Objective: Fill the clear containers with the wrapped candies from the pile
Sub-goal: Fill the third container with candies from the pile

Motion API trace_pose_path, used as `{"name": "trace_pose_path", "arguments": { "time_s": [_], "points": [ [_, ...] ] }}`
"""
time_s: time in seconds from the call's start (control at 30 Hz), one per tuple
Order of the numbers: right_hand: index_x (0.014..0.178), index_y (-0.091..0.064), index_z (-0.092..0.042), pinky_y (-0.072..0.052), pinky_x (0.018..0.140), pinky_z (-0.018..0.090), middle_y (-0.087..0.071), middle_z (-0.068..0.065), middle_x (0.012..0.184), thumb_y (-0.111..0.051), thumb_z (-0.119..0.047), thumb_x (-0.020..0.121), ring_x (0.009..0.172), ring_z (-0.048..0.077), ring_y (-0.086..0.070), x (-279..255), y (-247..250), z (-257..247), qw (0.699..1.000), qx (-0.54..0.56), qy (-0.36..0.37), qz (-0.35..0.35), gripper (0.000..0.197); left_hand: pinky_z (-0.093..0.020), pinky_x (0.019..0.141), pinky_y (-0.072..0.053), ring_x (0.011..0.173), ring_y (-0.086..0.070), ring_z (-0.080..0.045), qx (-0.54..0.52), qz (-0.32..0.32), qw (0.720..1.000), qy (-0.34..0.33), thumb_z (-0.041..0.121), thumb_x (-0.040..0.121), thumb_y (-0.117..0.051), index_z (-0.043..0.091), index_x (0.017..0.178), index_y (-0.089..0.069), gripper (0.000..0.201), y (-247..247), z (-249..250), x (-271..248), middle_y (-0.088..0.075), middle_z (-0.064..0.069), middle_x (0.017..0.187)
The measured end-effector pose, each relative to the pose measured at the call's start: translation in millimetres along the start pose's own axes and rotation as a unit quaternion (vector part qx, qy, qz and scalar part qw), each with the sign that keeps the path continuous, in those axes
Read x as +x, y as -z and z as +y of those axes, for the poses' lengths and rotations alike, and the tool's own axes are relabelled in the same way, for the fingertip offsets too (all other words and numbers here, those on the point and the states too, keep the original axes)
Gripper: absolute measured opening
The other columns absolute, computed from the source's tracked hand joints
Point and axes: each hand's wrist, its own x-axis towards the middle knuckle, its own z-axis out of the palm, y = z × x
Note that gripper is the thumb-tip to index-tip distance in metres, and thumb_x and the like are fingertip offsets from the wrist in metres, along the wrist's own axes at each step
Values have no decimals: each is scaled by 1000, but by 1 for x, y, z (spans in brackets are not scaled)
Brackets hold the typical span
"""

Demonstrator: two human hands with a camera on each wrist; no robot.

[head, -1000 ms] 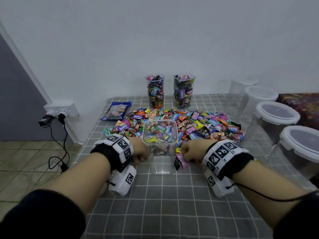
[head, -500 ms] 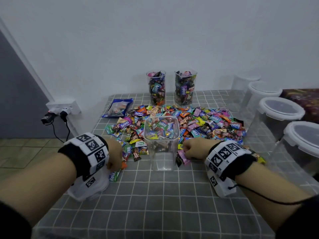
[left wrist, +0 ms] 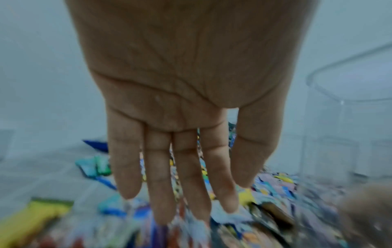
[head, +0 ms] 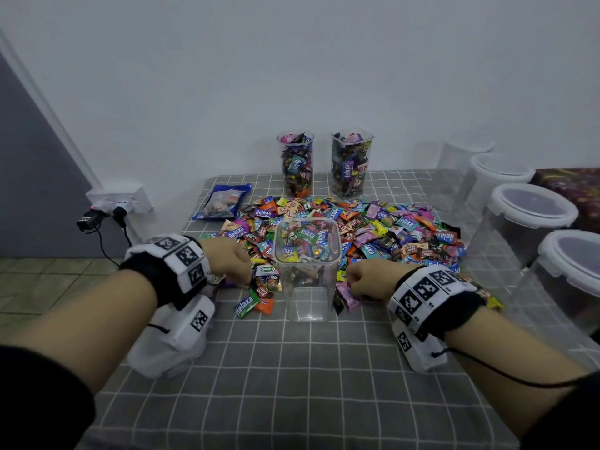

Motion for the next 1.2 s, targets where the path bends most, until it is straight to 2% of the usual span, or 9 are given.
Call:
{"name": "trace_pose_path", "arguments": {
  "time_s": [0.1,0.23,0.43,0.57,0.67,0.77,0.97,1.13,1.2],
  "points": [
    [88,-47,-18,-39,73,29,-51,4,94,-47,-19,91,87,21,-47,2,-2,0,1000,-9,-1,6,3,-14,48,-40,56,-55,-1,62,-17,995,73,16,86,-63,15,75,-70,13,18,-7,-9,-62,4,66],
    [87,-47,-18,-40,74,29,-51,5,94,-48,-20,90,88,22,-48,4,-1,0,1000,-7,-3,4,4,-10,52,-43,64,-55,-5,239,-75,950,186,22,82,-68,13,100,-71,20,13,-20,-13,-65,0,89],
    [91,-47,-16,-38,73,29,-50,5,94,-48,-20,92,87,22,-47,3,-1,-2,1000,-9,-6,0,4,-17,74,-46,87,-59,-11,258,-137,937,189,28,86,-64,10,115,-66,34,-8,-19,1,-66,-4,116],
    [91,-47,-16,-38,74,29,-50,5,95,-47,-21,92,88,22,-47,4,-1,-2,1000,-13,-10,0,5,-22,90,-44,100,-55,-11,175,-98,972,125,29,87,-61,17,120,-64,35,-2,-13,7,-62,2,123],
    [90,-47,-17,-38,74,30,-51,5,95,-47,-21,92,89,21,-47,4,-1,-2,1000,-14,-11,2,5,-22,77,-46,89,-56,-12,37,-14,996,75,19,89,-58,17,111,-68,24,8,-15,4,-66,-3,110],
    [90,-47,-17,-38,75,29,-51,4,95,-46,-21,93,89,21,-47,3,0,-3,1000,-14,-13,3,5,-19,57,-43,73,-56,-15,48,64,990,114,21,90,-58,8,97,-70,19,18,-26,3,-65,-7,89],
    [91,-47,-16,-37,74,28,-50,5,94,-47,-21,93,88,21,-47,2,1,-4,1000,-8,-16,0,6,-17,52,-51,60,-60,-12,117,-85,957,250,9,85,-64,1,99,-69,17,19,-50,-1,-69,-16,99],
    [82,-45,-17,-36,72,29,-49,5,92,-48,-20,92,86,22,-46,-1,1,-5,1000,6,-20,6,11,-9,46,-40,70,-53,-9,120,-63,978,157,19,91,-58,6,117,-62,30,13,-27,7,-61,-8,98],
    [76,-41,-20,-37,73,29,-49,5,92,-48,-21,92,88,22,-47,-5,1,-4,1000,24,-17,10,18,-13,58,-44,79,-53,-12,84,-55,989,110,23,90,-59,11,113,-64,26,13,-16,11,-60,-5,99]
  ]
}}
